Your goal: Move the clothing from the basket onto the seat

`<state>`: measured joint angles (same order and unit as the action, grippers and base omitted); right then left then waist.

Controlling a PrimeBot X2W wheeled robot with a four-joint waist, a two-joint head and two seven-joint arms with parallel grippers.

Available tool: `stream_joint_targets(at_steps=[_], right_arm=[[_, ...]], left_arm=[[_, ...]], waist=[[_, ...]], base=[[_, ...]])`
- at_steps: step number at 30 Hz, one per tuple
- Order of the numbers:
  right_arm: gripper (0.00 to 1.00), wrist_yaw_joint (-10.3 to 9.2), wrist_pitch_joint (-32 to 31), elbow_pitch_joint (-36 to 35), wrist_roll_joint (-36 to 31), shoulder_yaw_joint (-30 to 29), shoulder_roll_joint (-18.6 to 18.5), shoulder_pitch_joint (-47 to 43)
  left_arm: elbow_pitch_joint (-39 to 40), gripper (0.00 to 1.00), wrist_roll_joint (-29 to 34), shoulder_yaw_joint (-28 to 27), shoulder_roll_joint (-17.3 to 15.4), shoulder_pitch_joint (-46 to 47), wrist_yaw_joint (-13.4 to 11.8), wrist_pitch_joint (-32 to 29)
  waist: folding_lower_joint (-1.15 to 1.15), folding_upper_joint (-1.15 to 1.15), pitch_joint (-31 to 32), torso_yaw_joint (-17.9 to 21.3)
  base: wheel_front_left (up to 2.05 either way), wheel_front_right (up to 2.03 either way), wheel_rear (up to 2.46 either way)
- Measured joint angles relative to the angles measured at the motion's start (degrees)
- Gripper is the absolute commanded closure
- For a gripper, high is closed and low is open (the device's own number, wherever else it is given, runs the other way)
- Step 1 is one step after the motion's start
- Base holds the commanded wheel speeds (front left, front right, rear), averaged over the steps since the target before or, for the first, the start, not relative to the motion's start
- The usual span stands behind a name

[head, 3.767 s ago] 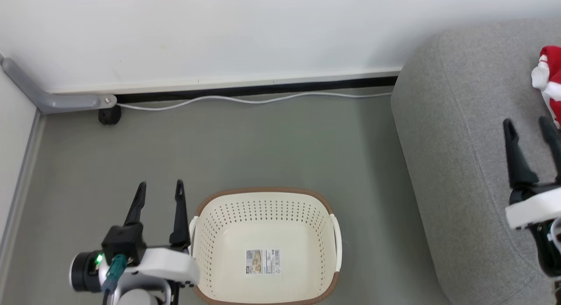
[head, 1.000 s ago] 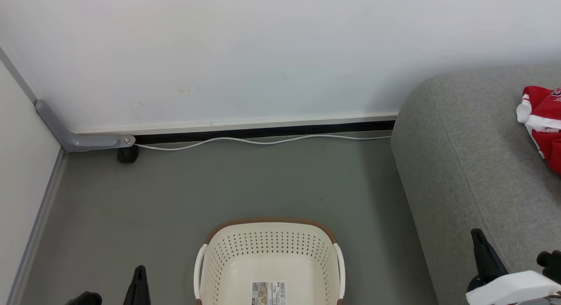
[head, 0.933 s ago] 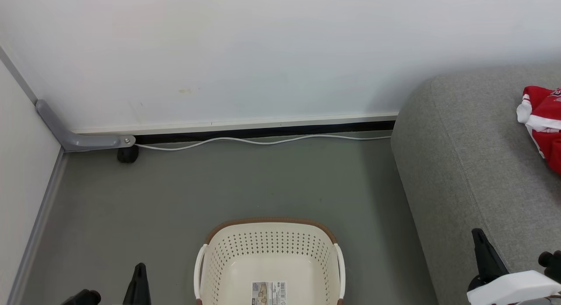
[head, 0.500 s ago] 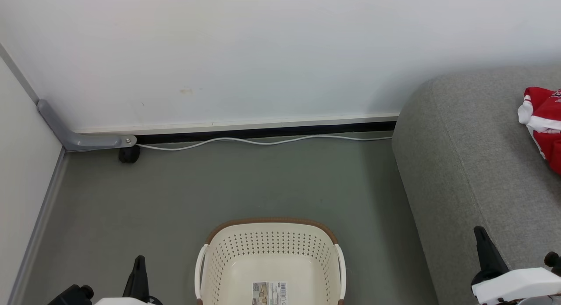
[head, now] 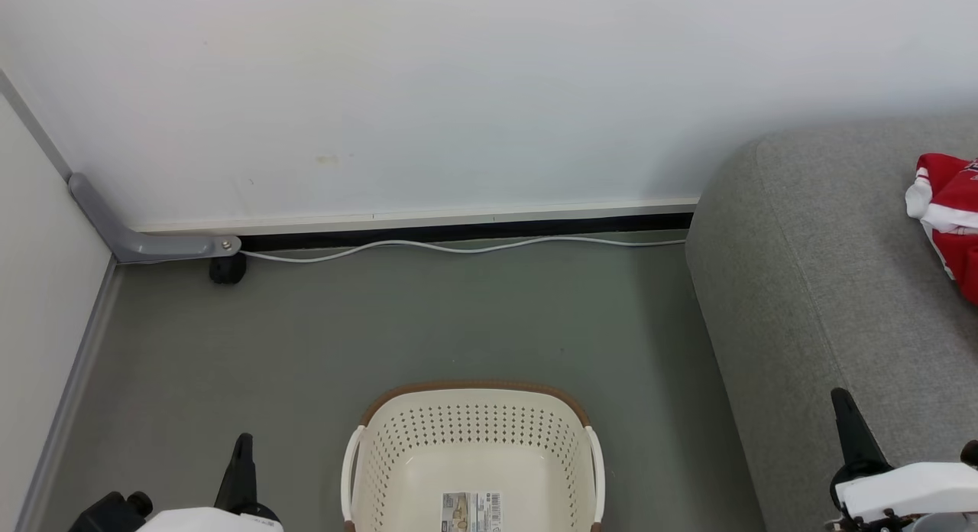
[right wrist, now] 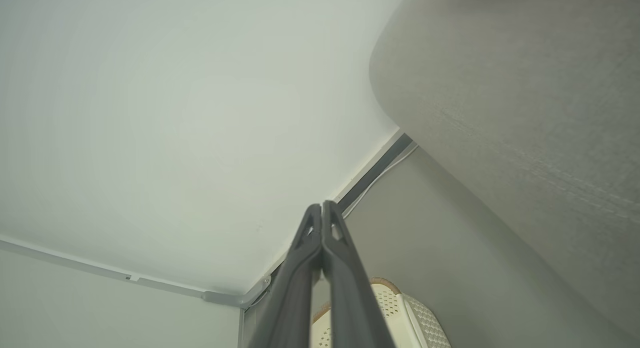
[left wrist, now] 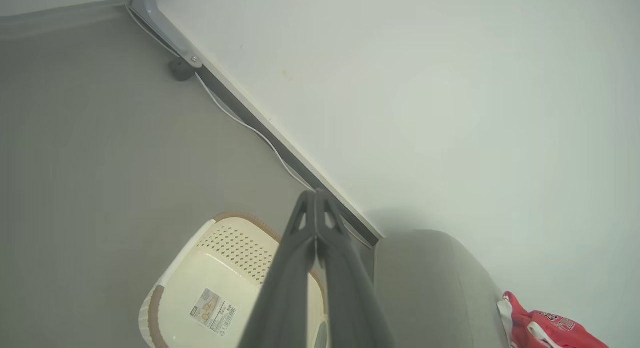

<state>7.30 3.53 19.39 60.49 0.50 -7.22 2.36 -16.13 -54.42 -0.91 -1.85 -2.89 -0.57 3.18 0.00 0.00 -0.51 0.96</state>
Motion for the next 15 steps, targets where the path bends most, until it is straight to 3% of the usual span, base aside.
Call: stream_joint_targets(at_steps=[15], right_arm=[[1.00,-0.02,-2.61,-0.74,8.56,-2.12,1.36,0.57]], left_arm=[[0.11,1.00,-10.34,-1.01,-0.02,1.14,2.04,-2.67]], waist=[[0.00,0.00,0.09,-0.27]], base=[[0.00,0.00,0.00]])
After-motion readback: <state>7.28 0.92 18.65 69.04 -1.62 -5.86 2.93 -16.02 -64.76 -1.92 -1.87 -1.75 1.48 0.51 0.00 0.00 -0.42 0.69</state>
